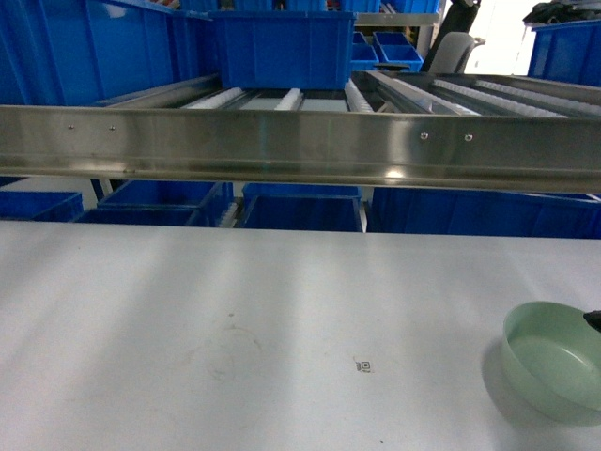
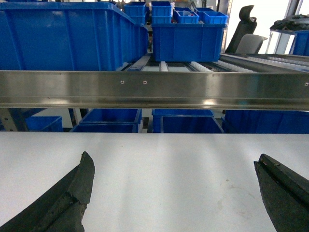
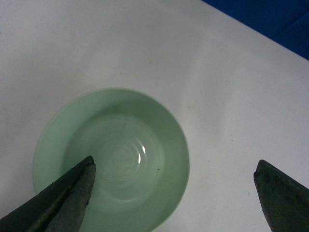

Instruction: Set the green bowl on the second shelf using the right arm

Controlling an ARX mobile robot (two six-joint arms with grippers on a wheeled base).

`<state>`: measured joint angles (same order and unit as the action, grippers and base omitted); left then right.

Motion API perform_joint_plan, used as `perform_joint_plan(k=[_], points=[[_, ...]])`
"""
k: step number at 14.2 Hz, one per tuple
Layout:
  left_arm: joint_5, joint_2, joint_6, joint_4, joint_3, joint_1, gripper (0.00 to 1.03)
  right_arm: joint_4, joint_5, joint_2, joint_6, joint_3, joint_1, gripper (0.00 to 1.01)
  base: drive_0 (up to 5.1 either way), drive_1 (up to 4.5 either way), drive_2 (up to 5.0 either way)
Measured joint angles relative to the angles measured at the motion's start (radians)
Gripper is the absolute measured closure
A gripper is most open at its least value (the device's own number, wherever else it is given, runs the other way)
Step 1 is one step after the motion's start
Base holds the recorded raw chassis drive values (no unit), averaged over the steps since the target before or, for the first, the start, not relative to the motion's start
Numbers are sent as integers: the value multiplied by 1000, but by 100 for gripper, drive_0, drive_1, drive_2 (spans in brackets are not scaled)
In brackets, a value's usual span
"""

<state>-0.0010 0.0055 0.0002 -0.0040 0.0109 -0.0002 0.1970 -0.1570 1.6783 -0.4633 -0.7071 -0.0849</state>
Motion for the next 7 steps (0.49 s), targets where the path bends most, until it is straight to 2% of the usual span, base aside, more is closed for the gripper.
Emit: perform_joint_plan(k=[3, 7], points=[[0, 0, 0, 0, 0, 0, 5, 27, 14, 101, -17, -21, -3, 3, 0, 0, 0], [0, 0, 0, 0, 0, 0, 5, 22, 6, 208, -17, -96, -50, 3, 0, 0, 0]])
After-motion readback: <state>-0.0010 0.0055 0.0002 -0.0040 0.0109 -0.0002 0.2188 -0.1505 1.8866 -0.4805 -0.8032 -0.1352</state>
